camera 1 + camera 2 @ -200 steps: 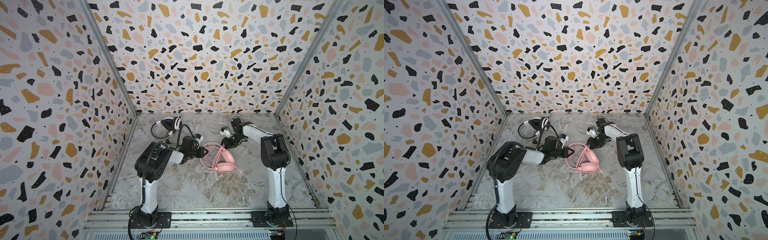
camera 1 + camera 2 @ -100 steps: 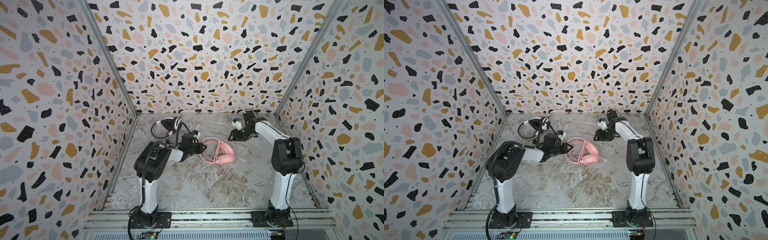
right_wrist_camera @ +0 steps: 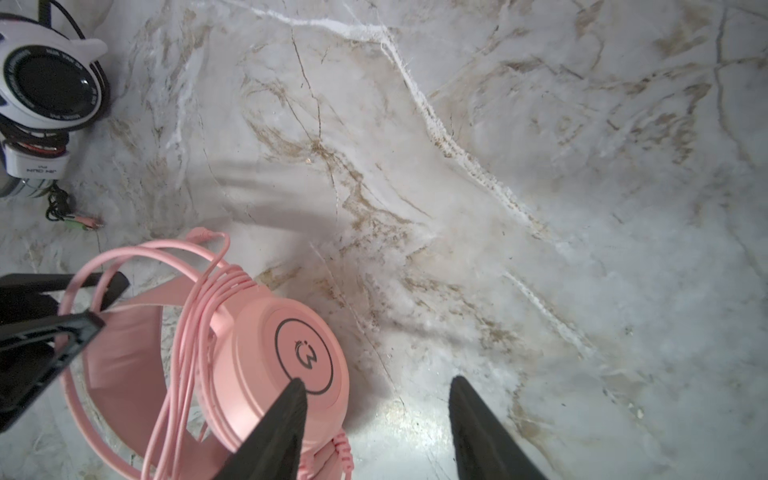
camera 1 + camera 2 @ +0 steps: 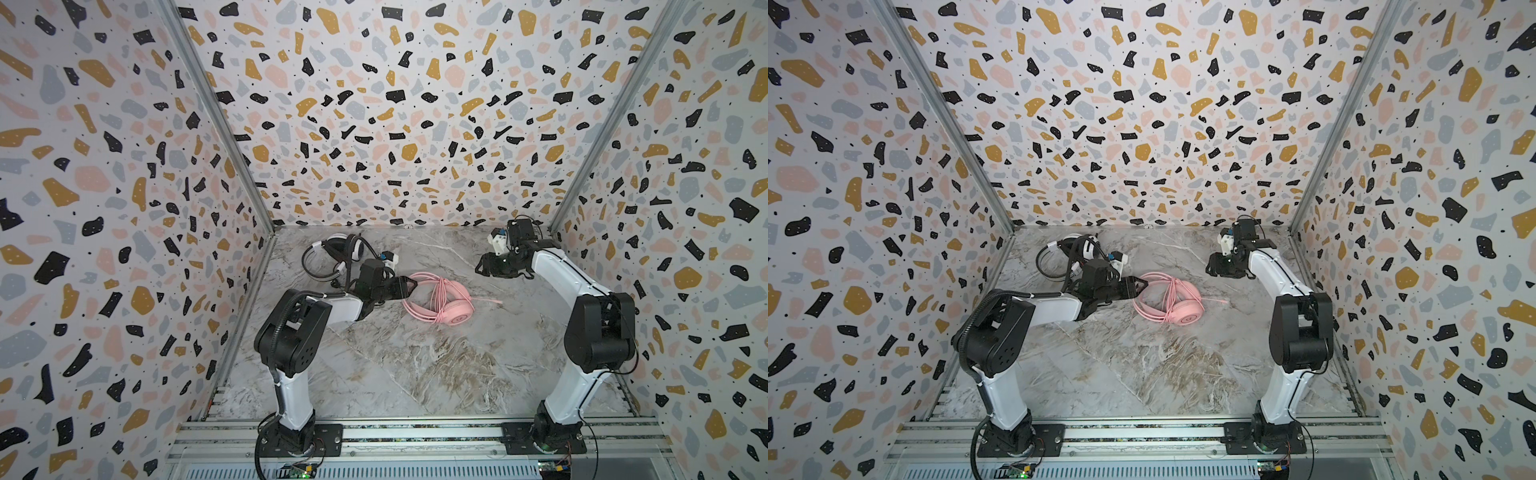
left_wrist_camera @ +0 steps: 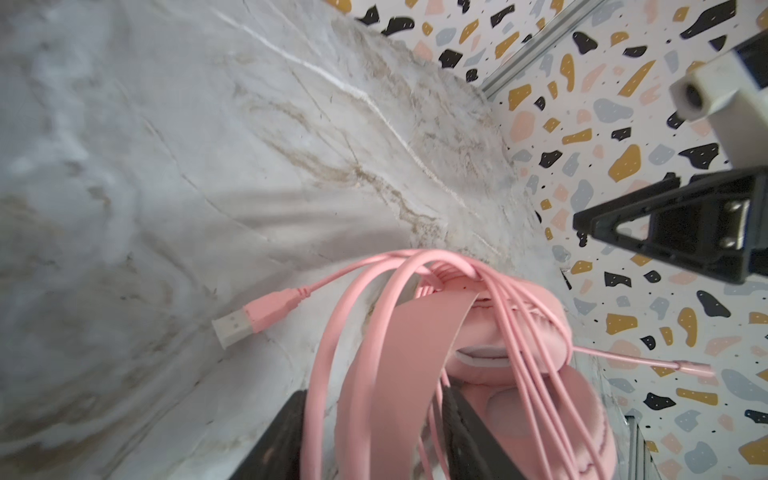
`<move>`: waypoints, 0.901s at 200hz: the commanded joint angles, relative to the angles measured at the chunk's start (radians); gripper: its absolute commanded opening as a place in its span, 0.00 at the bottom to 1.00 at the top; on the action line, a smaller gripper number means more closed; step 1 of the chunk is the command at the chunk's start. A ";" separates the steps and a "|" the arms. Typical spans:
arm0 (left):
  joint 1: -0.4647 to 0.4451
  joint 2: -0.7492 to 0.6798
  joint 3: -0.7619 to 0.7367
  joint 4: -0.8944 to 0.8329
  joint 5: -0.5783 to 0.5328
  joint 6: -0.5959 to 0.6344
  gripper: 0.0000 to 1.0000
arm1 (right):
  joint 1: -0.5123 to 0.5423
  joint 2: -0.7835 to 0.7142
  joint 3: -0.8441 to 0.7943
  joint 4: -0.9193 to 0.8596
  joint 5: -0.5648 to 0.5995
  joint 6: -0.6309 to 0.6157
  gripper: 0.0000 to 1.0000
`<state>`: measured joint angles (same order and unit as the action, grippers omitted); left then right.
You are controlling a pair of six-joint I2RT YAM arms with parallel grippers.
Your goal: Wrap the headphones
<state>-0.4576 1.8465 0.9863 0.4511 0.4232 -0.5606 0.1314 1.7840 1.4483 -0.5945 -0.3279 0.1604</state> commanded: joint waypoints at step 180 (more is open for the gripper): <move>0.411 -0.843 -0.642 0.091 -0.760 0.206 0.80 | -0.052 -0.488 -1.065 1.309 0.710 0.000 0.63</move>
<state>-0.0532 1.0611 0.4103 0.4263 -0.1238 -0.4149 0.0803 1.2972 0.4633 0.4404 0.3130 0.1894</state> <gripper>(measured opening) 0.782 0.631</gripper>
